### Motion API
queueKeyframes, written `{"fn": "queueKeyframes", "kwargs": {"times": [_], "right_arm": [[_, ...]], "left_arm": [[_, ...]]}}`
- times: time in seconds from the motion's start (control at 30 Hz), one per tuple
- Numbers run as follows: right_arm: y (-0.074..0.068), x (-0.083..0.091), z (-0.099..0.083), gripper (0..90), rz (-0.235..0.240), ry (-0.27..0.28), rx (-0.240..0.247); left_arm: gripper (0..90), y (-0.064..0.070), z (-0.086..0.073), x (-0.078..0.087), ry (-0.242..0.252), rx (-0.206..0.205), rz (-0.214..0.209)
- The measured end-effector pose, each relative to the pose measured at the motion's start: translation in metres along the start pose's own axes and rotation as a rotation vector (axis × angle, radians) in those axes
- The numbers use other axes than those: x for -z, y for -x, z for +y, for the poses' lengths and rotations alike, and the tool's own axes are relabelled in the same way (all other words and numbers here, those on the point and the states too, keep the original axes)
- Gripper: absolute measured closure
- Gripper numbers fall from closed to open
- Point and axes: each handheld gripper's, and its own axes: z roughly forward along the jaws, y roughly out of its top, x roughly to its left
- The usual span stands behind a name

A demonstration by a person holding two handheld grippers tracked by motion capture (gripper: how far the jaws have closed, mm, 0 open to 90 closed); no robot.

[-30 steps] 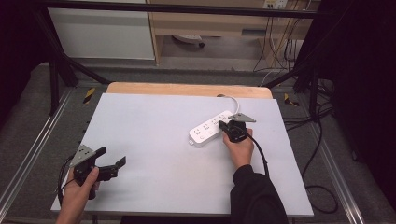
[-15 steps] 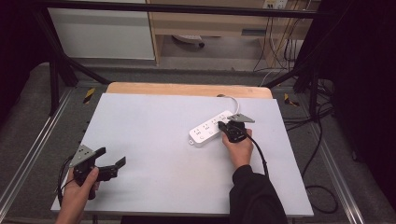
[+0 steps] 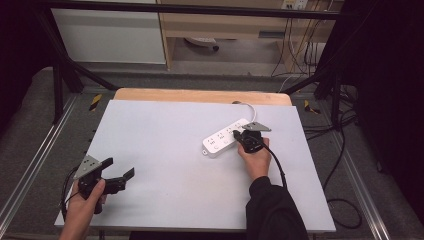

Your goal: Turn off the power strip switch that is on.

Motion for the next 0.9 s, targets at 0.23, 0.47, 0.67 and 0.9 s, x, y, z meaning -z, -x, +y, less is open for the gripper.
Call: {"fn": "queueKeyframes", "kwargs": {"times": [0.23, 0.47, 0.67, 0.9], "right_arm": [[0.0017, 0.0003, -0.0002, 90.0, 0.008, -0.001, -0.018], [0.0002, -0.0010, 0.0011, 90.0, -0.001, -0.008, -0.008], [-0.0022, -0.0018, 0.0028, 90.0, -0.014, -0.018, 0.007], [-0.0062, -0.0027, 0.0024, 90.0, -0.023, -0.015, 0.031]], "left_arm": [[7.3, 0.0001, 0.0002, 0.0001, 0.001, 0.001, -0.003], [7.3, -0.0003, 0.0003, -0.0001, 0.000, -0.001, -0.003], [7.3, -0.0002, 0.0003, 0.0000, 0.000, -0.001, -0.003], [7.3, -0.0001, 0.0000, -0.0005, -0.008, 0.001, -0.004]]}}
